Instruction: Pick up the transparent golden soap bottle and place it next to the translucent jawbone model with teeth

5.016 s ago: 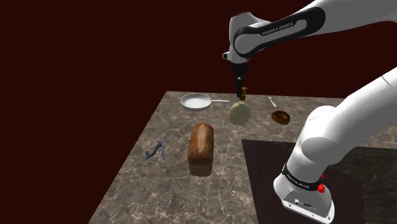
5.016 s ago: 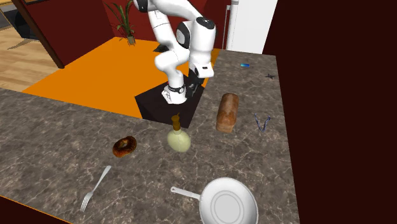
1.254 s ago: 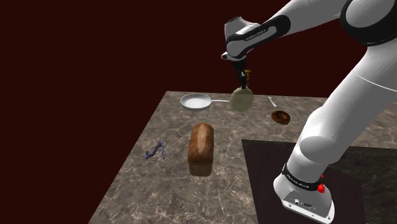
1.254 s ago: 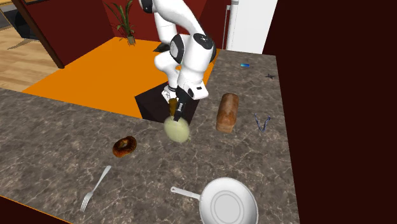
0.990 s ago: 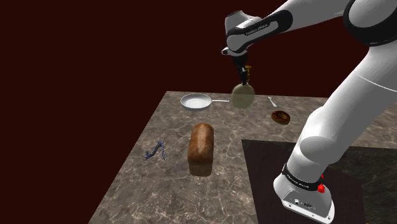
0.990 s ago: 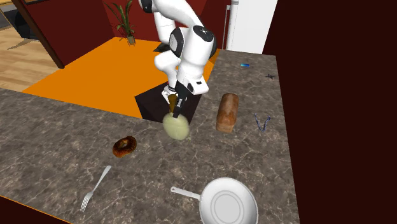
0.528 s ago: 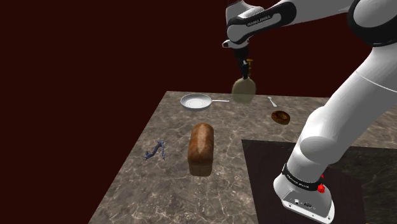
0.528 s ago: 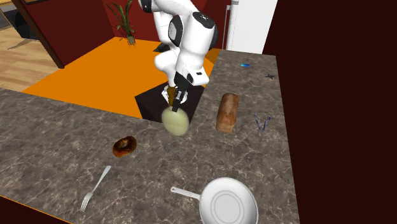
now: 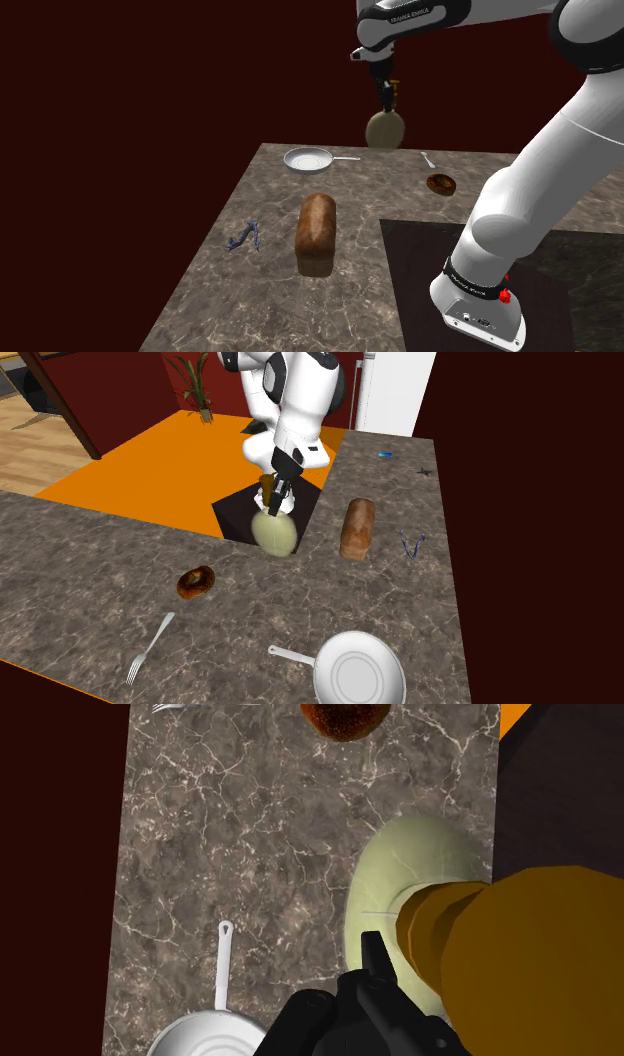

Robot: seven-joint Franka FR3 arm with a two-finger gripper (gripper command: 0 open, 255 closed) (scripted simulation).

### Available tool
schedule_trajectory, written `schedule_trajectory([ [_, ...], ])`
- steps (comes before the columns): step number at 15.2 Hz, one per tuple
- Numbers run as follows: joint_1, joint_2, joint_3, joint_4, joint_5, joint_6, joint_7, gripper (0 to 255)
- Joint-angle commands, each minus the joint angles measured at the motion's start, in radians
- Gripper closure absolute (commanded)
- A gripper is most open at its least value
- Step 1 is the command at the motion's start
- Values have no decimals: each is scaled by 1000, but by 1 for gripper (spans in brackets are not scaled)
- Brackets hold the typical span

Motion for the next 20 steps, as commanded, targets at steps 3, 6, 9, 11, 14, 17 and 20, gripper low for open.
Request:
schedule_trajectory([
  [3,1,3,4,58,4,-52,-17,255],
  [6,3,8,7,101,7,-89,-29,255],
  [9,4,14,9,147,10,-127,-42,255],
  [11,5,19,11,179,11,-152,-51,255],
  [14,6,29,12,229,14,-190,-64,255],
  [17,6,42,14,281,16,-228,-78,255],
  [20,7,56,15,336,19,-267,-93,255],
])
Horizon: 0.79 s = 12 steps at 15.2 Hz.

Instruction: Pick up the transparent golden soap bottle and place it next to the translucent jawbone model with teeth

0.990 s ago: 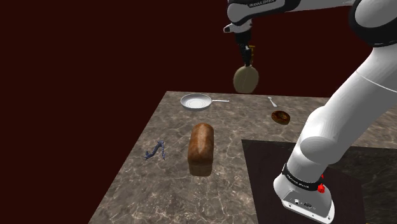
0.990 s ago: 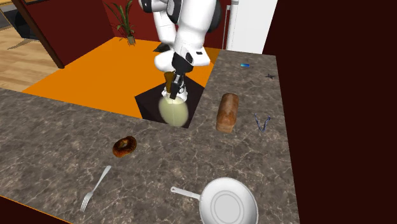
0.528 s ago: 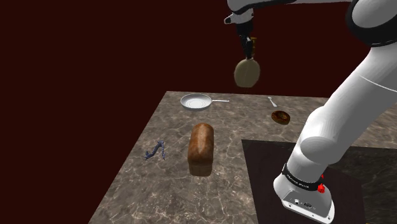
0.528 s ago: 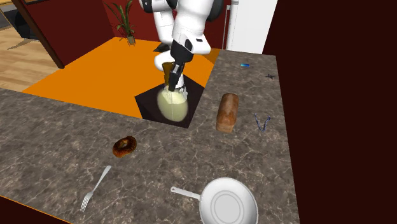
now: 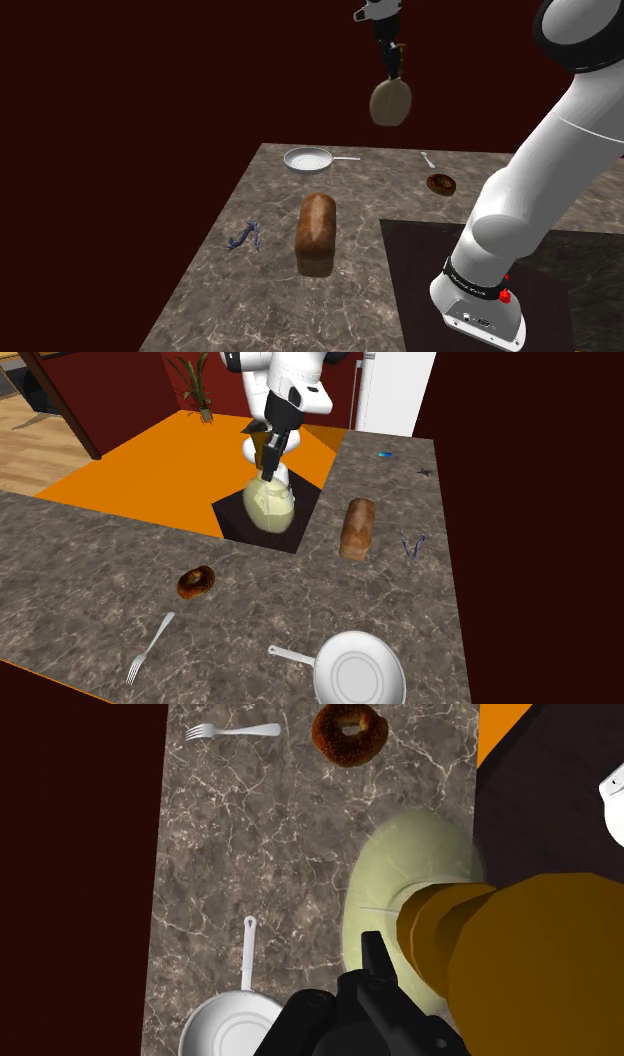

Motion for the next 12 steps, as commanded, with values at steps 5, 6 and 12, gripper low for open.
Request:
schedule_trajectory([
  [5,18,28,24,52,14,-38,30,255],
  [6,26,35,35,46,20,-32,53,255],
  [12,76,96,96,33,58,0,182,255],
])
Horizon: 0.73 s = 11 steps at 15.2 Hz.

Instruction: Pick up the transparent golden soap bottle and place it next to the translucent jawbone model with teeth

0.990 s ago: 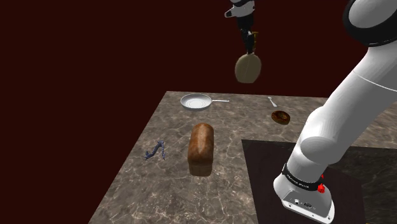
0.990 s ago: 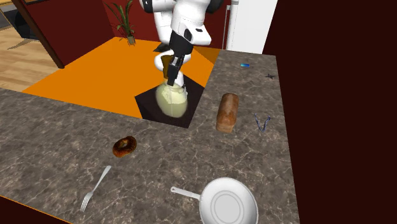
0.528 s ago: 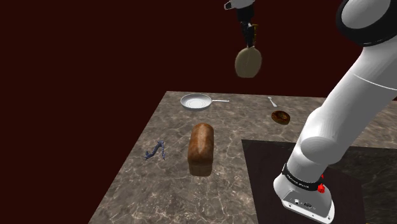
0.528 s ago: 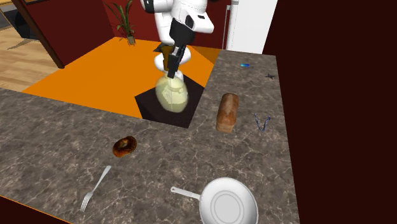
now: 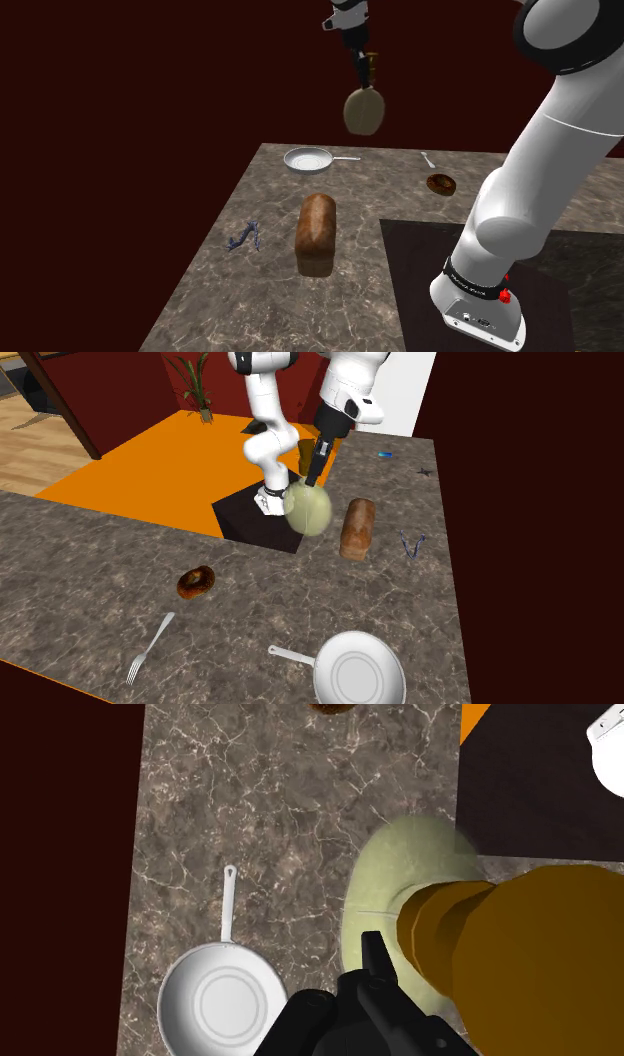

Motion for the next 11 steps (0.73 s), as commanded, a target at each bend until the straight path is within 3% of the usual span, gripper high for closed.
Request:
schedule_trajectory([
  [1,17,25,20,-1,13,14,45,255],
  [11,97,206,102,88,72,53,226,255],
])
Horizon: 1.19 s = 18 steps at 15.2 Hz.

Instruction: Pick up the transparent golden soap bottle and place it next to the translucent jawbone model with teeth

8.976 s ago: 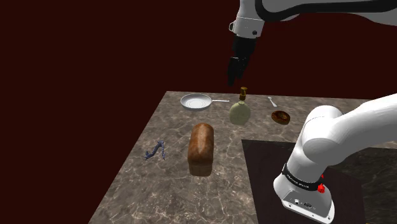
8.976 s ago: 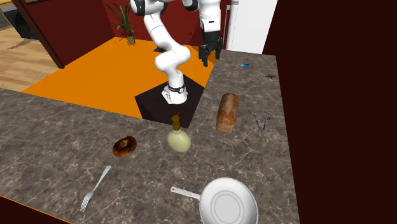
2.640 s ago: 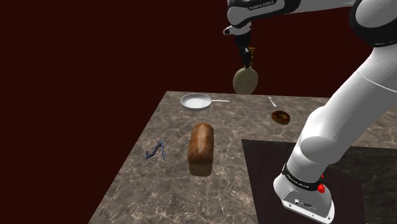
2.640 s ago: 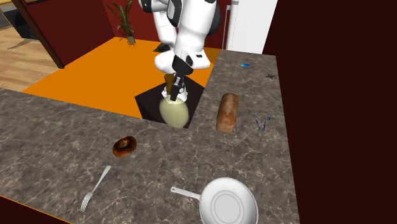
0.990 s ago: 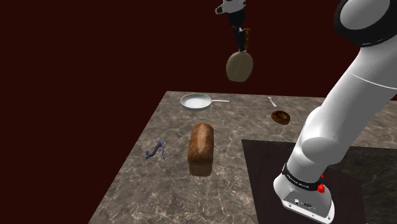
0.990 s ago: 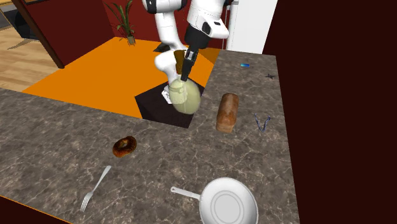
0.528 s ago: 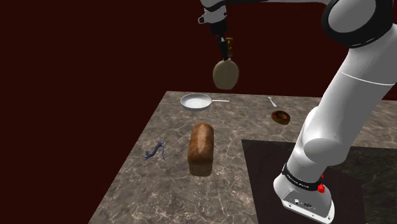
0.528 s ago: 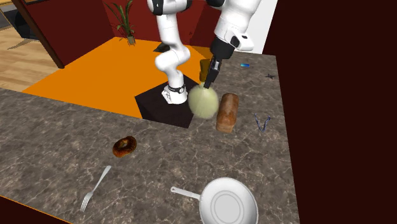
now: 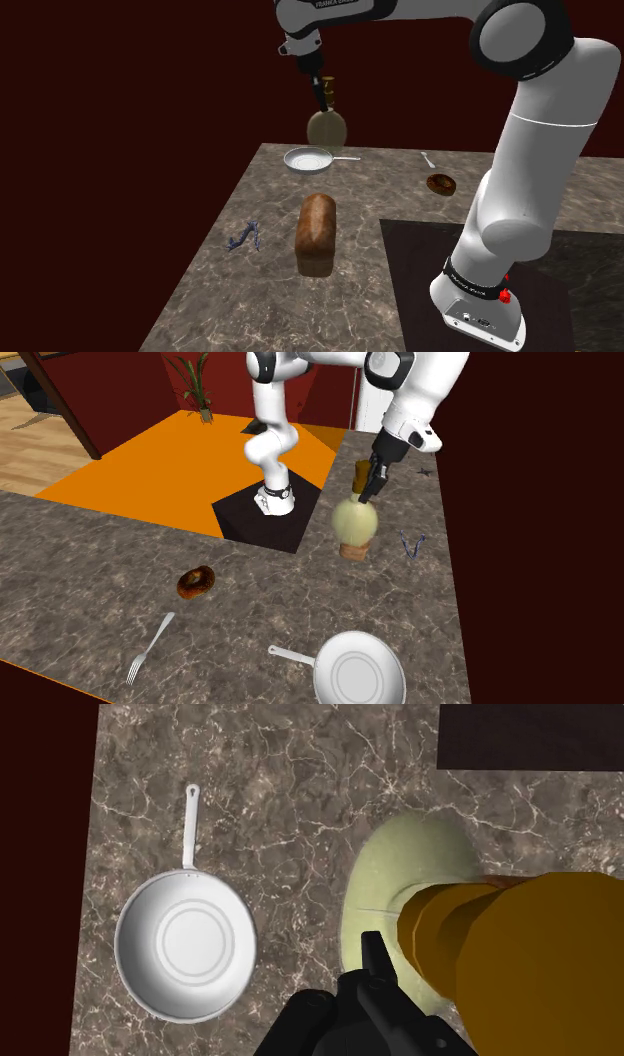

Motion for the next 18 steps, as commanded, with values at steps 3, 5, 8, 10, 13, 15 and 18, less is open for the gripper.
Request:
schedule_trajectory([
  [3,33,91,29,72,20,3,65,255],
  [5,48,142,41,116,29,2,95,255],
  [8,72,227,58,196,40,-4,136,255],
  [10,88,288,68,260,47,-13,161,255],
  [13,112,392,81,378,56,-36,196,255],
  [15,128,471,88,476,62,-60,216,255],
  [18,152,617,96,676,69,-120,239,255],
])
